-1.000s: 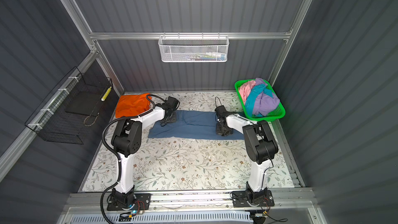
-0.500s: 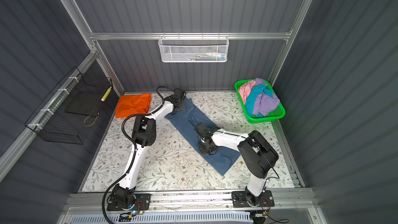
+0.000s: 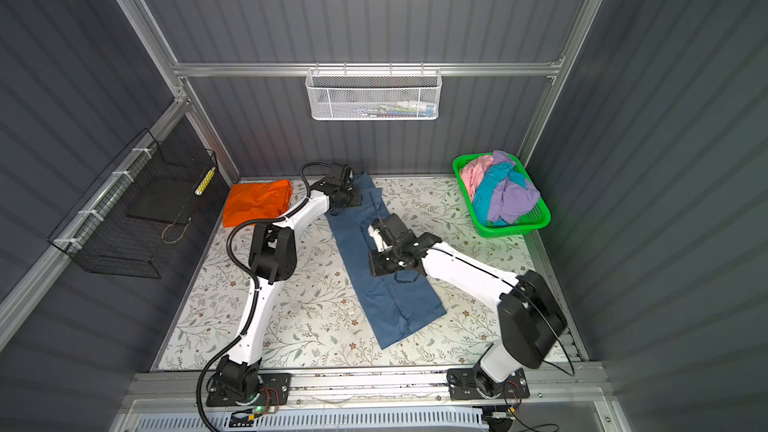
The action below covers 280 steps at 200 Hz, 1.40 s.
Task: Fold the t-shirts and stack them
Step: 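Rotate the folded blue strip toward the robot with both grippers, then move both grippers to the strip's near end and grasp its corners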
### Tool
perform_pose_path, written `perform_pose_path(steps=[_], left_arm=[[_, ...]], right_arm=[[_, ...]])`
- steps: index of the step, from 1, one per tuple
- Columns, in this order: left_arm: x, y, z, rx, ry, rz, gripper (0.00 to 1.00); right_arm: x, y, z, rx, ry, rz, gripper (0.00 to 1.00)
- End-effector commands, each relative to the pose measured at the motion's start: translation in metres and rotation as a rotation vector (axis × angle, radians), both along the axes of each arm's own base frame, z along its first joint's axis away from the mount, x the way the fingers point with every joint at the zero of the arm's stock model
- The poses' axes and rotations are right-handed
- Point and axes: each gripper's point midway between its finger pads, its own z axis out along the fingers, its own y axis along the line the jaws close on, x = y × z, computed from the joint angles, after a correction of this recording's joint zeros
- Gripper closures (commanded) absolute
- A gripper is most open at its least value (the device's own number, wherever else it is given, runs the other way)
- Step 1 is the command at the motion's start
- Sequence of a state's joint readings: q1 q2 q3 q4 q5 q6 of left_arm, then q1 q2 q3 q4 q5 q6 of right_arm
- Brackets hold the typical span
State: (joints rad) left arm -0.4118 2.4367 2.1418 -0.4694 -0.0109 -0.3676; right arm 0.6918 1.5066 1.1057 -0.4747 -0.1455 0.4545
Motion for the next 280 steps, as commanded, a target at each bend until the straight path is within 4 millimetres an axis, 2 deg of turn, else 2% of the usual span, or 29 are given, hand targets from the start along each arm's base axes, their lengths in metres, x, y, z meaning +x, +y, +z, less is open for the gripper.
perform_pose_path(steps=[1, 15, 36, 51, 71, 88, 110, 132, 144, 165, 187, 202, 221, 240, 255, 269, 279, 280], left_arm=[[-0.023, 0.016, 0.051, 0.035, -0.076, -0.004, 0.53], [-0.040, 0.027, 0.037, 0.054, -0.032, 0.021, 0.54], [-0.064, 0.036, 0.003, 0.070, 0.066, 0.047, 0.59], [-0.076, 0.043, -0.023, 0.090, 0.125, 0.067, 0.64], [-0.083, 0.050, -0.043, 0.118, 0.165, 0.091, 0.65], [-0.082, 0.054, -0.055, 0.145, 0.177, 0.101, 0.65], [-0.073, 0.054, -0.076, 0.177, 0.189, 0.105, 0.65], [-0.055, 0.047, -0.103, 0.176, 0.204, 0.091, 0.67], [-0.043, 0.041, -0.112, 0.172, 0.207, 0.078, 0.67], [-0.023, 0.032, -0.105, 0.167, 0.176, 0.060, 0.68], [-0.016, 0.030, -0.084, 0.158, 0.141, 0.064, 0.68], [-0.018, 0.034, -0.063, 0.158, 0.115, 0.070, 0.68], [-0.029, 0.044, -0.024, 0.161, 0.072, 0.092, 0.66], [-0.051, 0.063, 0.021, 0.170, 0.018, 0.144, 0.60], [-0.076, 0.080, 0.044, 0.159, -0.003, 0.191, 0.58], [-0.107, 0.089, 0.053, 0.142, 0.005, 0.210, 0.57], [-0.132, 0.092, 0.054, 0.132, 0.021, 0.207, 0.57], [-0.137, 0.093, 0.049, 0.138, 0.034, 0.206, 0.56]], right_arm=[[-0.012, -0.094, -0.054, -0.334, 0.106, -0.169, 0.96], [-0.023, -0.111, -0.069, -0.389, 0.148, -0.175, 0.97], [-0.039, -0.118, -0.091, -0.410, 0.200, -0.171, 0.97], [-0.048, -0.119, -0.103, -0.419, 0.237, -0.168, 0.98], [-0.059, -0.113, -0.117, -0.439, 0.256, -0.127, 0.98], [-0.073, -0.100, -0.128, -0.454, 0.275, -0.060, 0.99], [-0.095, -0.070, -0.136, -0.398, 0.306, 0.039, 0.99], [-0.110, -0.034, -0.139, -0.272, 0.330, 0.108, 0.99], [-0.115, -0.022, -0.140, -0.245, 0.334, 0.139, 0.99], [-0.113, -0.017, -0.139, -0.269, 0.321, 0.176, 0.99], [-0.109, -0.015, -0.133, -0.271, 0.294, 0.189, 0.99], [-0.109, -0.012, -0.121, -0.258, 0.295, 0.200, 0.99], [-0.112, -0.008, -0.094, -0.217, 0.261, 0.207, 0.99], [-0.113, -0.013, -0.067, -0.165, 0.218, 0.174, 0.97], [-0.115, -0.023, -0.054, -0.148, 0.190, 0.127, 0.94], [-0.119, -0.031, -0.053, -0.134, 0.195, 0.084, 0.92], [-0.124, -0.036, -0.056, -0.130, 0.213, 0.063, 0.91], [-0.125, -0.036, -0.056, -0.130, 0.215, 0.061, 0.91]])
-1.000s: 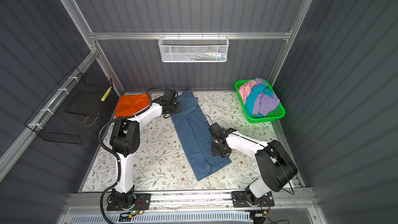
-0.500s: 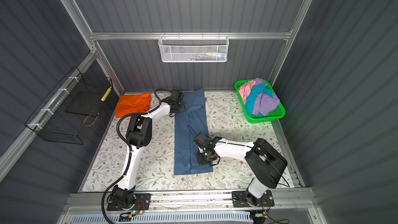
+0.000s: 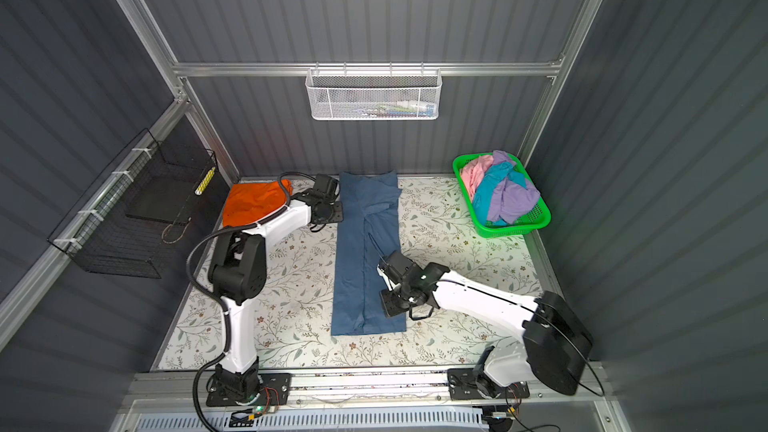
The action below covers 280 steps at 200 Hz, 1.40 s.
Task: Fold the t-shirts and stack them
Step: 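Move both grippers to the strip's near end and grasp its corners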
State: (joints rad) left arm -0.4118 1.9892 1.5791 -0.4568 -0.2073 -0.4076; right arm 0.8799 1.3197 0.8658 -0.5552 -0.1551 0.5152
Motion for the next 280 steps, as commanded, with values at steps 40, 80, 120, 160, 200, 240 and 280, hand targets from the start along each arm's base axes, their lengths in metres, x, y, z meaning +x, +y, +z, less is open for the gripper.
perform_pose_path(steps=[40, 80, 120, 160, 200, 240, 280], left_arm=[[-0.150, 0.017, -0.022, 0.008, 0.137, 0.004, 0.57], [-0.230, 0.003, -0.054, -0.090, 0.275, -0.051, 0.46], [-0.284, -0.005, -0.079, -0.186, 0.395, -0.036, 0.39], [-0.319, -0.012, -0.097, -0.234, 0.478, -0.021, 0.30], [-0.341, -0.005, -0.100, -0.278, 0.522, 0.033, 0.34], [-0.365, 0.006, -0.104, -0.229, 0.598, 0.055, 0.37], [-0.372, -0.003, -0.105, -0.241, 0.615, 0.046, 0.44]], right_arm=[[-0.044, -0.034, -0.036, -0.058, 0.239, -0.159, 0.86], [-0.062, -0.043, -0.055, -0.029, 0.350, -0.257, 0.75], [-0.069, -0.045, -0.070, -0.007, 0.403, -0.306, 0.68], [-0.061, -0.045, -0.071, 0.006, 0.381, -0.335, 0.55], [-0.046, -0.051, -0.068, 0.052, 0.364, -0.409, 0.54], [-0.038, -0.049, -0.074, 0.047, 0.379, -0.410, 0.61], [-0.037, -0.047, -0.083, 0.044, 0.386, -0.413, 0.66]])
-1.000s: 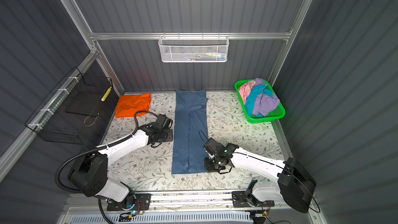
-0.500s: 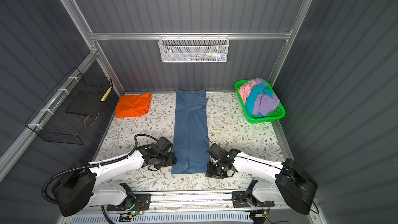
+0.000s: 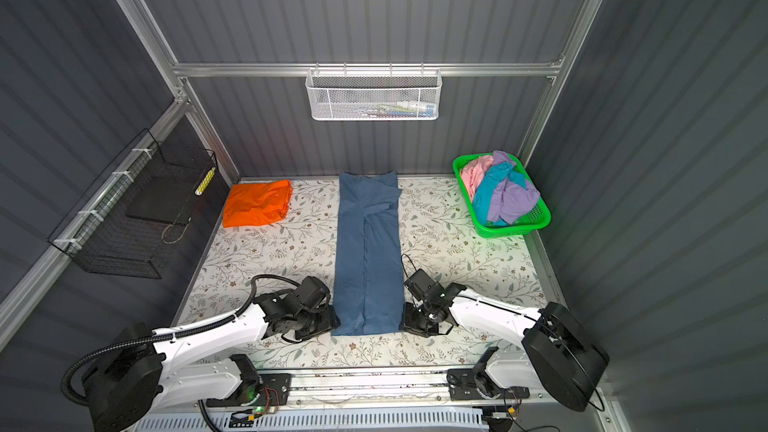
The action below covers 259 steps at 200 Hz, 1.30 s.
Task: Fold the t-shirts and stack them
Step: 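Move both grippers to the strip's near end and grasp its corners, then fold the strip's near end over toward its far end with both grippers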
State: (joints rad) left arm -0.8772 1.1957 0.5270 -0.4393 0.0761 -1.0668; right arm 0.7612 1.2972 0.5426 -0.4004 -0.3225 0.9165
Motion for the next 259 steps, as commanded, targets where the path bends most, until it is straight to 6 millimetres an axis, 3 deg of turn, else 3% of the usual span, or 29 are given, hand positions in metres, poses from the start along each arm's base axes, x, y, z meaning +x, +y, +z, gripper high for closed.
perform_pose_path(steps=[1, 29, 73, 84, 120, 145, 176, 214, 259], left_arm=[[-0.026, 0.016, -0.018, 0.077, 0.114, 0.010, 0.45], [-0.026, 0.004, -0.020, 0.063, 0.119, -0.003, 0.56], [-0.023, -0.003, -0.020, 0.111, 0.126, -0.049, 0.93], [-0.016, -0.003, -0.011, 0.138, 0.097, -0.064, 1.00], [0.026, -0.016, 0.036, 0.219, -0.047, -0.148, 1.00], [0.065, -0.032, 0.057, 0.233, -0.108, -0.201, 1.00], [0.126, -0.032, 0.068, 0.200, -0.164, -0.185, 1.00], [0.203, -0.034, 0.082, 0.216, -0.265, -0.162, 1.00], [0.275, -0.035, 0.067, 0.153, -0.281, -0.098, 1.00]], right_arm=[[0.002, 0.003, -0.004, 0.010, -0.004, -0.003, 0.66], [0.003, 0.003, -0.005, 0.003, -0.003, 0.006, 0.78], [-0.002, 0.008, 0.002, 0.037, 0.020, 0.026, 0.98], [-0.002, 0.008, 0.006, 0.033, 0.030, 0.029, 1.00], [0.021, 0.015, 0.035, 0.093, 0.011, 0.015, 1.00], [0.056, 0.015, 0.064, 0.168, -0.025, -0.026, 1.00], [0.118, 0.020, 0.092, 0.237, -0.112, -0.019, 1.00], [0.199, 0.026, 0.090, 0.240, -0.183, -0.044, 1.00], [0.280, 0.030, 0.084, 0.216, -0.255, -0.082, 1.00]])
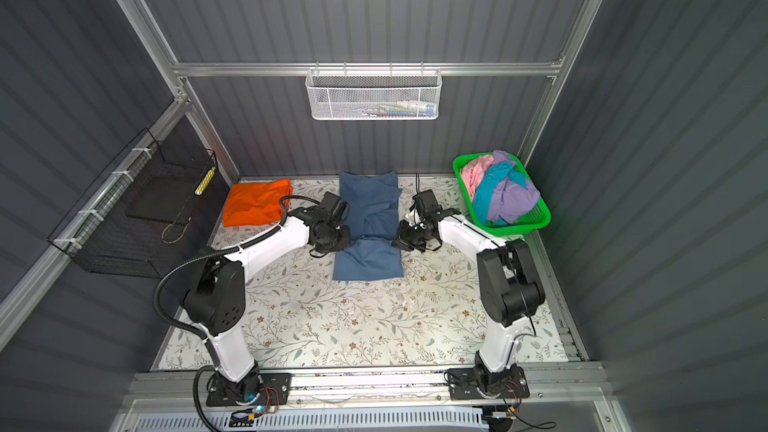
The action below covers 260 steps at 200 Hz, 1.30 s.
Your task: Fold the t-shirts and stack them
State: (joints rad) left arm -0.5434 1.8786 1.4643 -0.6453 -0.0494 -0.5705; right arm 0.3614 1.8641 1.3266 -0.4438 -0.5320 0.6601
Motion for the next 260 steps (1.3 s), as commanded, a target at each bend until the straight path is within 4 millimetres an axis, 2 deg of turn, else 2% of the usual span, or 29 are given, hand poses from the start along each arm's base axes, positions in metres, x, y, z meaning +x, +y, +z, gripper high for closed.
perform_pose_path(steps=[1, 21, 50, 76, 110, 126, 141, 152, 174, 186, 204, 220, 244, 260], left_arm=[[0.030, -0.003, -0.004, -0.028, -0.021, -0.027, 1.00], [0.051, -0.001, -0.016, -0.033, -0.018, -0.015, 1.00], [0.079, 0.000, -0.022, -0.040, -0.029, -0.005, 1.00], [0.095, 0.003, -0.027, -0.044, -0.030, 0.011, 1.00], [0.108, 0.003, -0.030, -0.052, -0.037, 0.021, 1.00], [0.110, 0.004, -0.033, -0.049, -0.035, 0.026, 0.84], [0.114, 0.009, -0.031, -0.042, -0.042, 0.044, 0.75], [0.120, 0.014, -0.027, -0.037, -0.051, 0.059, 0.68], [0.134, 0.033, -0.004, -0.025, -0.098, 0.113, 0.61], [0.139, 0.043, 0.013, -0.025, -0.135, 0.145, 0.58], [0.137, 0.048, 0.032, -0.030, -0.172, 0.163, 0.55], [0.122, 0.039, 0.032, -0.073, -0.139, 0.136, 0.54], [0.089, 0.025, 0.017, -0.094, -0.086, 0.083, 0.55], [0.062, 0.019, 0.000, -0.082, -0.036, 0.057, 0.58]], right_arm=[[0.036, -0.001, 0.006, -0.018, -0.073, 0.005, 1.00], [0.062, -0.006, 0.000, -0.030, -0.085, -0.009, 1.00], [0.091, -0.013, -0.010, -0.037, -0.086, -0.034, 1.00], [0.106, -0.014, -0.020, -0.037, -0.074, -0.040, 1.00], [0.116, -0.008, -0.033, -0.016, -0.054, -0.030, 1.00], [0.122, -0.006, -0.037, -0.011, -0.063, -0.026, 0.89], [0.131, -0.004, -0.035, 0.007, -0.089, -0.027, 0.73], [0.138, -0.005, -0.030, 0.028, -0.109, -0.032, 0.65], [0.151, -0.009, -0.012, 0.073, -0.154, -0.049, 0.61], [0.156, -0.015, 0.004, 0.082, -0.188, -0.066, 0.60], [0.153, -0.023, 0.024, 0.075, -0.225, -0.074, 0.60], [0.144, -0.025, 0.040, 0.075, -0.271, -0.065, 0.62], [0.110, -0.024, 0.035, 0.043, -0.255, -0.040, 0.79], [0.083, -0.023, 0.021, -0.022, -0.223, -0.007, 0.83]])
